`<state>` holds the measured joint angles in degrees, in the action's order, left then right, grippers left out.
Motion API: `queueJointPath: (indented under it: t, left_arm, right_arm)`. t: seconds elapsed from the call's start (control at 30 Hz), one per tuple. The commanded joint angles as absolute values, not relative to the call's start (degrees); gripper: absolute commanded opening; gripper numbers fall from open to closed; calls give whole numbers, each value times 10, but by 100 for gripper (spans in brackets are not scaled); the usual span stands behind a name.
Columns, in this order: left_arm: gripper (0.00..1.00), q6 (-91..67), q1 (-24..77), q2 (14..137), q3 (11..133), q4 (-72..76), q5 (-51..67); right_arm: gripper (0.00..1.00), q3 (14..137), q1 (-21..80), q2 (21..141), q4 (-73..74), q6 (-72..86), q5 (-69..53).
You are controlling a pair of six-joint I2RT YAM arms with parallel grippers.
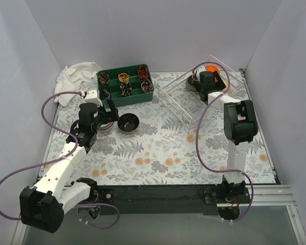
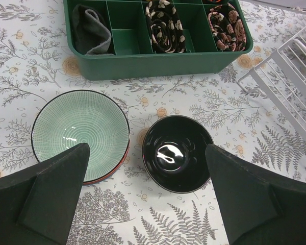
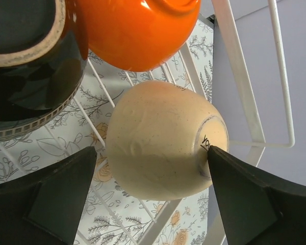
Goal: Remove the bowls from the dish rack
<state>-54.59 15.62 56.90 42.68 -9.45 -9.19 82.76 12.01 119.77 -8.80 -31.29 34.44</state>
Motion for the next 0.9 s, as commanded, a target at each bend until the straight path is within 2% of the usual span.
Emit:
queueJointPath:
  t: [0.0, 0.27, 0.57, 0.87]
  left_arm:
    - [98, -536, 159, 570, 422, -93, -86]
    - [98, -536, 159, 570, 421, -91, -79]
    - [98, -536, 159, 572, 420, -89, -68]
    - [98, -538, 159, 576, 419, -87, -59]
  right_arm:
    - [98, 851, 114, 1220, -118, -330, 390]
    - [98, 870, 100, 1237, -120, -336, 433]
    - [98, 872, 99, 1253, -96, -337, 417]
    - [92, 869, 98, 1238, -76, -319, 446]
